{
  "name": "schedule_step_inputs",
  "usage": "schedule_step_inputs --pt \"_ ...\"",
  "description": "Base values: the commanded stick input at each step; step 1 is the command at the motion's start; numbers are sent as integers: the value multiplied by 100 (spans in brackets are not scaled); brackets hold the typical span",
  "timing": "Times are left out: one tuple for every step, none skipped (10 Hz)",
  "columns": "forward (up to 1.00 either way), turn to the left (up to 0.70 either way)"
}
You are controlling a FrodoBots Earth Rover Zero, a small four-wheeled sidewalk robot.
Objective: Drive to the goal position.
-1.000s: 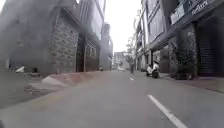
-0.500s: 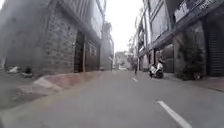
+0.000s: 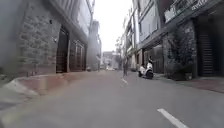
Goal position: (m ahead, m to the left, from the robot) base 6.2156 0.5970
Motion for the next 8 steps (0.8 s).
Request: schedule_step_inputs --pt "100 0" --pt "100 0" --pt "100 0" --pt "100 0" --pt "100 0" --pt "100 0" --pt "100 0" --pt "100 0"
